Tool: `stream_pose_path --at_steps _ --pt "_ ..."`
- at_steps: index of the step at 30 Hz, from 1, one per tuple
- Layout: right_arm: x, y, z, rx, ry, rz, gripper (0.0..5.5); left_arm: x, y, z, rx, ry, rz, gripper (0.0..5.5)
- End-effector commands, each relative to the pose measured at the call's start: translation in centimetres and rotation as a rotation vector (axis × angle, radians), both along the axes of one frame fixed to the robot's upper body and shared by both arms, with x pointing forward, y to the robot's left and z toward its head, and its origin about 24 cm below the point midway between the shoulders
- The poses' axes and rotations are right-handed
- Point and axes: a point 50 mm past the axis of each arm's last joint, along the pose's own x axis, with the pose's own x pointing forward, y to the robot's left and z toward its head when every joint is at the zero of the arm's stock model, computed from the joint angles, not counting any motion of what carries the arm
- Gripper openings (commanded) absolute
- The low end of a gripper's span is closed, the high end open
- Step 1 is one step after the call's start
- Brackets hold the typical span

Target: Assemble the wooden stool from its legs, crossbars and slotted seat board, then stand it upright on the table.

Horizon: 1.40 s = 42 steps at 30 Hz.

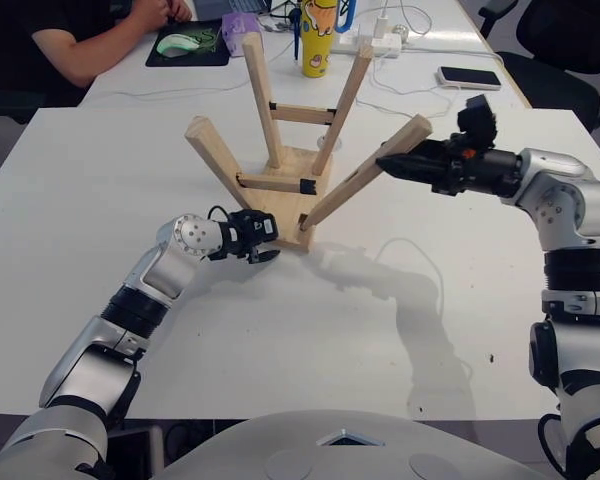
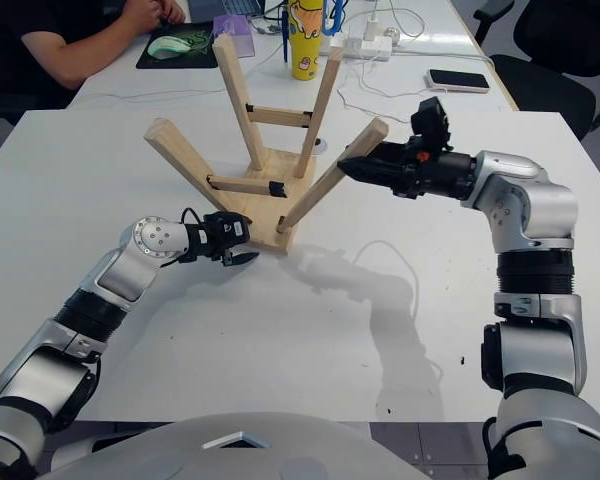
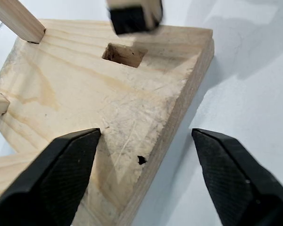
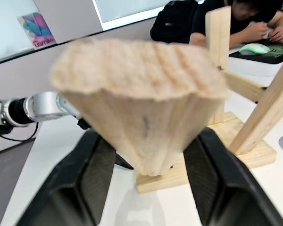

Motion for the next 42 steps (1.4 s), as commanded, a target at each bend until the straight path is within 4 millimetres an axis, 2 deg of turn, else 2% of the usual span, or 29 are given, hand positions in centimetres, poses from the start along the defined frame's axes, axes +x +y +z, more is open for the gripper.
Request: stream_pose_path --at_steps 1,8,13,18,22,28,38,42 --pt "0.7 0.8 0.6 -0.032 -0.048 0.014 2.08 -3.3 1.6 -5.5 0.093 0.275 0.056 3.61" --pt "1.1 1.1 0.8 -0.073 -0.076 0.025 2.08 -3.6 1.2 -5.7 0.076 0.283 0.066 3.61" --pt "1.2 2.6 1.8 -0.149 -0.148 0.085 2.08 -3.8 1.0 -5.8 0.066 0.282 0.077 3.61" --pt "1.3 3.2 2.4 -0.211 -0.173 0.119 2.08 -3.9 0.7 -5.9 0.058 0.281 0.081 3.61" --pt "1.0 4.2 1.6 -0.313 -0.166 0.135 2.08 -4.0 0.6 -5.9 0.05 0.276 0.091 3.61" --pt "0.4 5.0 -1.0 -0.382 -0.105 0.119 2.08 -4.2 0.2 -6.0 0.036 0.271 0.105 3.61" --pt "-1.9 5.4 -3.9 -0.417 -0.038 0.116 2.07 -4.5 -0.1 -6.2 0.017 0.279 0.132 3.61" --pt "-2.2 5.8 -4.1 -0.412 -0.031 0.115 2.07 -4.5 -0.2 -6.2 0.015 0.279 0.134 3.61"
